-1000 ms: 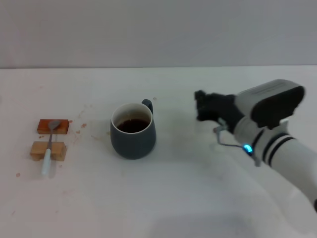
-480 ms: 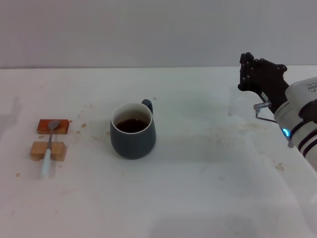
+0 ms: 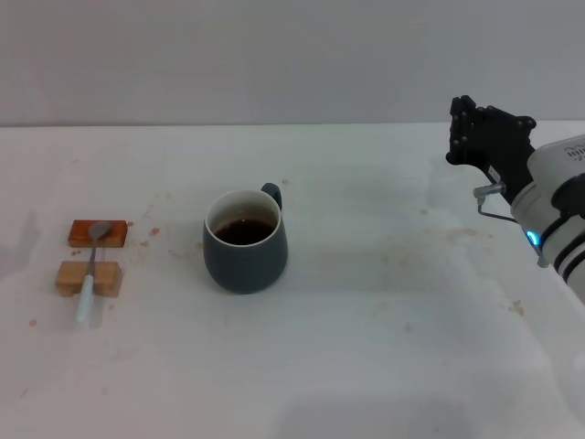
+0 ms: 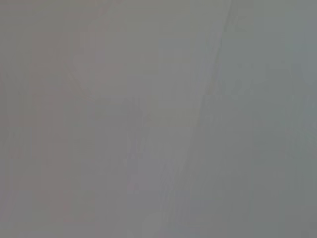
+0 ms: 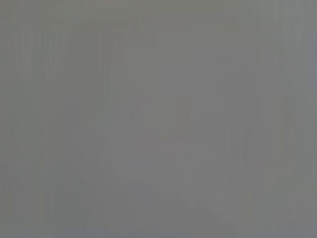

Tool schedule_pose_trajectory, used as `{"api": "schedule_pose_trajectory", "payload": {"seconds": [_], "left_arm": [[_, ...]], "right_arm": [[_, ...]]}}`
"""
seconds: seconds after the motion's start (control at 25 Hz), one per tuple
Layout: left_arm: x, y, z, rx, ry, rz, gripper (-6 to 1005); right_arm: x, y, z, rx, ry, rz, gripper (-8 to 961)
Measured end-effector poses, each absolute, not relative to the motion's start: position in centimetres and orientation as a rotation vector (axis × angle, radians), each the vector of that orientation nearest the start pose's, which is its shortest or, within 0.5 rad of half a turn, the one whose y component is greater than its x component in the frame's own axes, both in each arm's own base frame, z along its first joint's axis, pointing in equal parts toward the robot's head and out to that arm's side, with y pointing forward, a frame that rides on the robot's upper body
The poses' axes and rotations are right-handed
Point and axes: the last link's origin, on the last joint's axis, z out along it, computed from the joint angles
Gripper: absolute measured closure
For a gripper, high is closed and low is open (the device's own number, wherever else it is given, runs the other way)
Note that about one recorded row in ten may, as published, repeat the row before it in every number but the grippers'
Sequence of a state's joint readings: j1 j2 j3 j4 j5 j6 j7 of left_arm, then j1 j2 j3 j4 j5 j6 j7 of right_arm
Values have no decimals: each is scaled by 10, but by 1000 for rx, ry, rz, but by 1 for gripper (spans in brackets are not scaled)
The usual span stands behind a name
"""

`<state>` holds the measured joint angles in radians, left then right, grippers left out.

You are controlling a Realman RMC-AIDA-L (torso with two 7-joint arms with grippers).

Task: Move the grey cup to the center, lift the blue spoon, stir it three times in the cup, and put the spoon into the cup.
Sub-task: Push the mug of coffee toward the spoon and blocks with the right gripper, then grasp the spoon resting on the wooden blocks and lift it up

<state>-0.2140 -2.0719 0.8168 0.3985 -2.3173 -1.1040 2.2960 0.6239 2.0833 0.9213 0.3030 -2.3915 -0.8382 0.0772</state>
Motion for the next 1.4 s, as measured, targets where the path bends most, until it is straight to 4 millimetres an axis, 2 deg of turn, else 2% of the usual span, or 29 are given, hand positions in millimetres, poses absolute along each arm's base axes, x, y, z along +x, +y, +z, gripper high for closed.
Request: {"api": "schedule_pose_trajectory", "payload": {"seconds": [0.28,0.32,0.36,0.56,0.72,0.92,0.96,1.08,1.16,1.2,1.28,1.4], "left_arm": [[-399,281,67,-1455,-851,-842,306],[-401,281,75,-1411,-872,-888,306],[-401,281,75,-1411,-872,-888,306],[-392,290,114,-1366,-892,-1042,306],[-369,298,138,-1498,-845,-1084,305],[-337,301,145,-1785,-766,-1068,305],[-326,302,146,-1886,-739,-1032,305],[-317,303,145,-1962,-706,-972,306],[-307,304,136,-2074,-647,-812,306],[-307,304,136,-2074,-647,-812,306],[-306,307,125,-2128,-618,-644,306],[-310,316,119,-2116,-605,-465,306]], "right_arm": [[251,401,-55,-1823,525,650,906],[251,400,-55,-1822,527,648,906],[251,400,-55,-1822,527,648,906],[256,398,-55,-1819,534,639,906],[259,397,-54,-1817,537,626,906],[262,397,-53,-1816,537,616,906],[262,397,-53,-1816,536,614,906],[262,399,-52,-1811,535,610,906],[261,401,-51,-1810,536,609,906],[260,402,-51,-1810,535,610,906],[259,404,-50,-1811,531,611,906],[256,407,-50,-1814,528,610,906]]}}
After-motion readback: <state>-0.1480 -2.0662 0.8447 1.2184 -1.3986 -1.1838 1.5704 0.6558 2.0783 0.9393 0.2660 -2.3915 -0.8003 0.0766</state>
